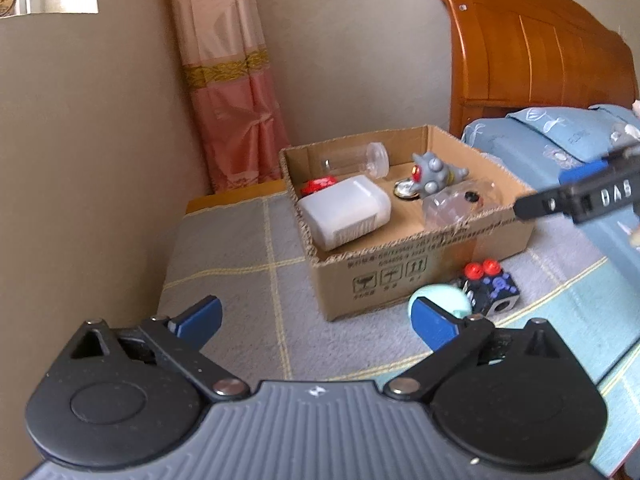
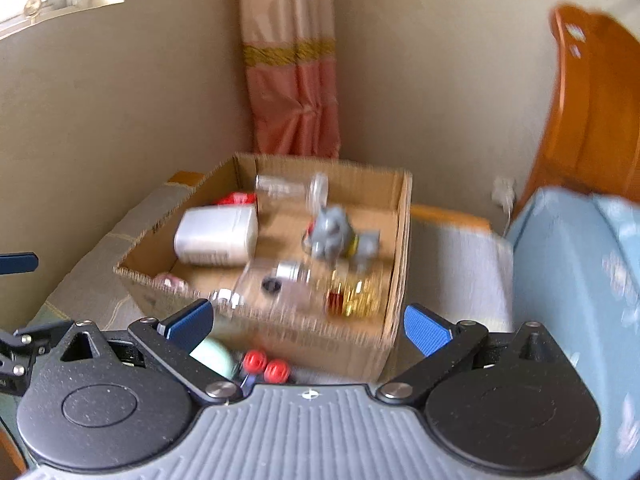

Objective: Organize rigid objects
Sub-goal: 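Withdraw both tools toward the mint egg case and button cube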

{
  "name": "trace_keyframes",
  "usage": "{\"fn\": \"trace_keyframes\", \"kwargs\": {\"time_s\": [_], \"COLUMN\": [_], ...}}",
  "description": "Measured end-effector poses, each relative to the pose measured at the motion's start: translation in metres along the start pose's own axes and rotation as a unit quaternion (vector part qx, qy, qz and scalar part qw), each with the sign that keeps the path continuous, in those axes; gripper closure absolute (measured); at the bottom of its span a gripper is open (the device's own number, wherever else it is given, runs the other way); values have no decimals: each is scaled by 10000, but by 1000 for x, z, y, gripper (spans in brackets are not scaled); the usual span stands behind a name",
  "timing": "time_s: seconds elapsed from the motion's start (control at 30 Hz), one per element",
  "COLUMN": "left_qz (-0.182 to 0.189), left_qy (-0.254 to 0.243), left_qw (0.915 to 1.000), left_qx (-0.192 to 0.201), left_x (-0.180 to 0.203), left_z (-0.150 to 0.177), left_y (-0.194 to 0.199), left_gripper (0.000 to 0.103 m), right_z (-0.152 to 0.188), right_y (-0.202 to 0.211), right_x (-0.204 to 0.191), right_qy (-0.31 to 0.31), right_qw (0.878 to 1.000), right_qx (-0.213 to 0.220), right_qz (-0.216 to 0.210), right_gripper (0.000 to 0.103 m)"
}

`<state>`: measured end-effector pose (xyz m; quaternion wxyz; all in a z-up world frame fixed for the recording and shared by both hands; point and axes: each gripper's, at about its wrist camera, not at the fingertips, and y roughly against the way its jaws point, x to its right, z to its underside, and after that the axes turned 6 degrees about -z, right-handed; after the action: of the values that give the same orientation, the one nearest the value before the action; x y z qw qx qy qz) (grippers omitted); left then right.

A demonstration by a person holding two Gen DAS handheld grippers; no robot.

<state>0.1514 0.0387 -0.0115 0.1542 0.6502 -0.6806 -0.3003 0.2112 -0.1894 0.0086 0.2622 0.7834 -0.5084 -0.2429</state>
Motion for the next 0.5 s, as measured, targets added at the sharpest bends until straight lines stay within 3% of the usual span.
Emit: {"fn": "trace_keyframes", "kwargs": {"time_s": [0.27, 0.4, 0.5], "left_qz": [-174, -190, -198], "left_qy": [-13, 20, 34], "left_qw": [9998, 9997, 9995], "left_qx": [-85, -163, -229], "left_x": [-4, -7, -8], "left_z": [12, 16, 18], "left_y": [-4, -7, -10], "left_gripper": [2, 2, 2], "right_z": [43, 53, 59], "right_y": [-39, -60, -73], "right_x": [-11, -19, -26], "right_qy": [-785, -905, -719], "right_qw": [9960, 9944, 9938], "right_qx": [-276, -368, -451], "right_qz": [315, 389, 717], "right_gripper": [0, 0, 0]}}
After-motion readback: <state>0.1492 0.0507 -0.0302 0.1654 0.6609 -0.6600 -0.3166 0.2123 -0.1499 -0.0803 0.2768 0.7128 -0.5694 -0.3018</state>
